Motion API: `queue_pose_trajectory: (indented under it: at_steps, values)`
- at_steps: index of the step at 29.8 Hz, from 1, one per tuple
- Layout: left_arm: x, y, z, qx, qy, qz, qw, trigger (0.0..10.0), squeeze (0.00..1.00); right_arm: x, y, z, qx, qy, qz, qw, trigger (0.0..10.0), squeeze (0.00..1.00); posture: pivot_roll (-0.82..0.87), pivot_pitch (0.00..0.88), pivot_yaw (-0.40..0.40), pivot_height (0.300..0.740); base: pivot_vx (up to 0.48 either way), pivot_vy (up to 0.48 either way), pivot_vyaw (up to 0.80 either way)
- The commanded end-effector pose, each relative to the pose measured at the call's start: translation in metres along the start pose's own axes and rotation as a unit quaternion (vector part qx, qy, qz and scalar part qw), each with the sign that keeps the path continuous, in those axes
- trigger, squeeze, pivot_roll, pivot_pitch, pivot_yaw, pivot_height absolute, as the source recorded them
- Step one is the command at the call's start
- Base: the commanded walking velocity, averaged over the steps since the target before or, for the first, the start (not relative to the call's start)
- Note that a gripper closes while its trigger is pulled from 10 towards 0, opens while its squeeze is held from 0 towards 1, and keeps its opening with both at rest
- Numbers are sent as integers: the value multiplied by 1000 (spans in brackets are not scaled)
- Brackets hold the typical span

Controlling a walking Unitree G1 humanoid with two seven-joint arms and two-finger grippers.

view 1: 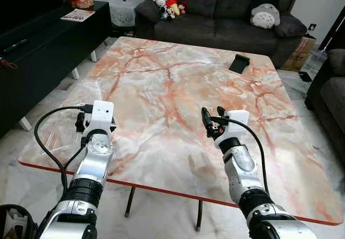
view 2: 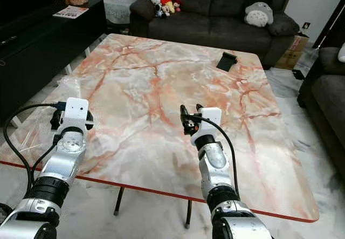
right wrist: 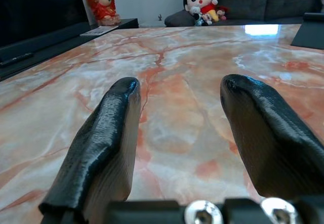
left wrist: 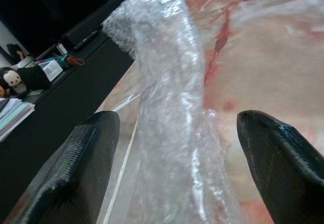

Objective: Picking trash to rubbish bin

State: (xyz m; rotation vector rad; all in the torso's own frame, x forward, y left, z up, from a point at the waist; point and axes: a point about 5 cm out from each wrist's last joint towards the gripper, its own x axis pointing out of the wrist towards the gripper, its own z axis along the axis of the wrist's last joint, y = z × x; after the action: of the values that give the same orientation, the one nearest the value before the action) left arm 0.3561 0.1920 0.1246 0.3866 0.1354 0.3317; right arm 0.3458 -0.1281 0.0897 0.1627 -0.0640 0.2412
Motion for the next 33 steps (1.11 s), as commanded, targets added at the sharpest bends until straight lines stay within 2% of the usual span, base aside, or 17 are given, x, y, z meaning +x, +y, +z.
queue_pose_trajectory:
  at_steps: [1,25,33]
  values:
    - [1,-2,2,0,-2,-2,1000,0,0,0,-1,0,-2,1,0,1000,10000,0,224,0,-100,740,0,0,0]
    - [2,-5,8,-18,-12,-3,1000,0,0,1,0,1,-6,5,7,1000,10000,0,222,0,-104,740,0,0,0]
    - [1,-8,19,-58,-37,-14,998,0,0,3,1,2,-8,6,14,1000,10000,0,223,0,-110,740,0,0,0]
